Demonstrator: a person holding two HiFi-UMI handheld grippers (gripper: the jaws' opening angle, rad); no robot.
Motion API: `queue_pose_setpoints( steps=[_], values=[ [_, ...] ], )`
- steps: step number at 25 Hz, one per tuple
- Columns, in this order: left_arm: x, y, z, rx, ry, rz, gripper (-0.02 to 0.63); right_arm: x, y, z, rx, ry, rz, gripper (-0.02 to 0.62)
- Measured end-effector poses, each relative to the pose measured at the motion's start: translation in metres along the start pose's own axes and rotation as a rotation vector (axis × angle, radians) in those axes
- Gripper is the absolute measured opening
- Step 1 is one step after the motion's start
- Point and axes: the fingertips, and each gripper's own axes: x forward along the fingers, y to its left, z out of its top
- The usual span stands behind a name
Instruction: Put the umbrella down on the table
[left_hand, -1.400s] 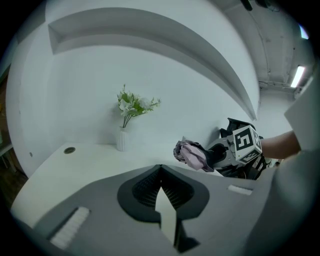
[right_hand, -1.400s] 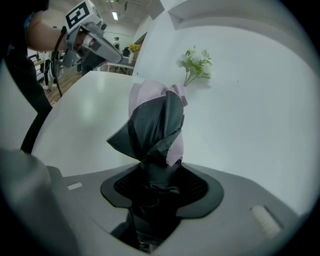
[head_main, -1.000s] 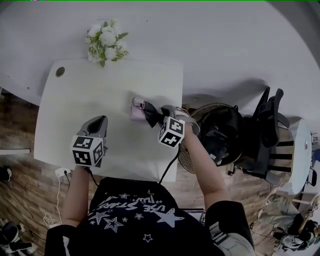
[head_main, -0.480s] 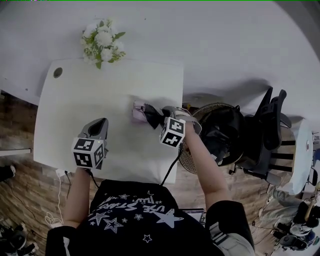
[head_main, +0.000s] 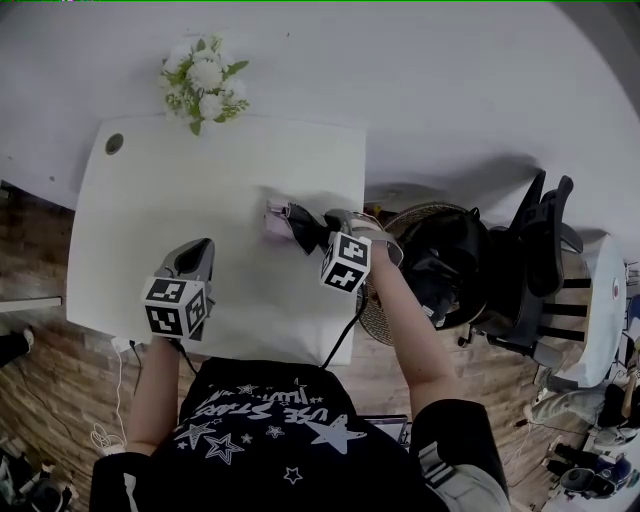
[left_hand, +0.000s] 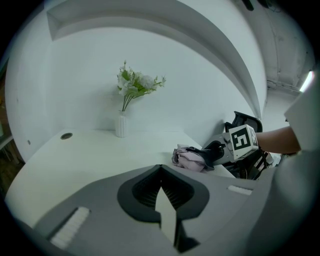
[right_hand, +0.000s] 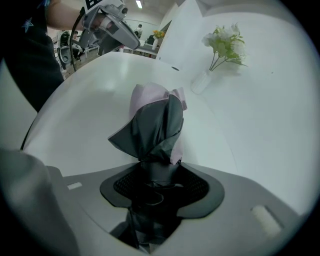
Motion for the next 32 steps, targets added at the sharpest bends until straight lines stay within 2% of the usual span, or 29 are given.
queue_pose_setpoints(
  steps=[9, 15, 24, 32],
  values=[
    [-0.009, 0.001, -0.002, -0.007, -0.010, 0.004, 0.003, -0.005, 0.002, 0.001, 0.018, -0.037, -0.008, 0.261],
    [-0.016, -0.001, -0.004, -0.006, -0.028, 0.000, 0.003, -0.020, -0.001, 0.004, 0.032, -0.075, -0.049, 0.268],
    [-0.046, 0.007, 0.000, 0.017, -0.087, -0.027, 0.003, -0.058, 0.006, 0.020, 0.111, -0.102, -0.159, 0.253],
    [-0.082, 0.015, 0.001, 0.050, -0.121, -0.089, 0.003, -0.105, 0.015, 0.056, 0.284, -0.168, -0.307, 0.169]
  ],
)
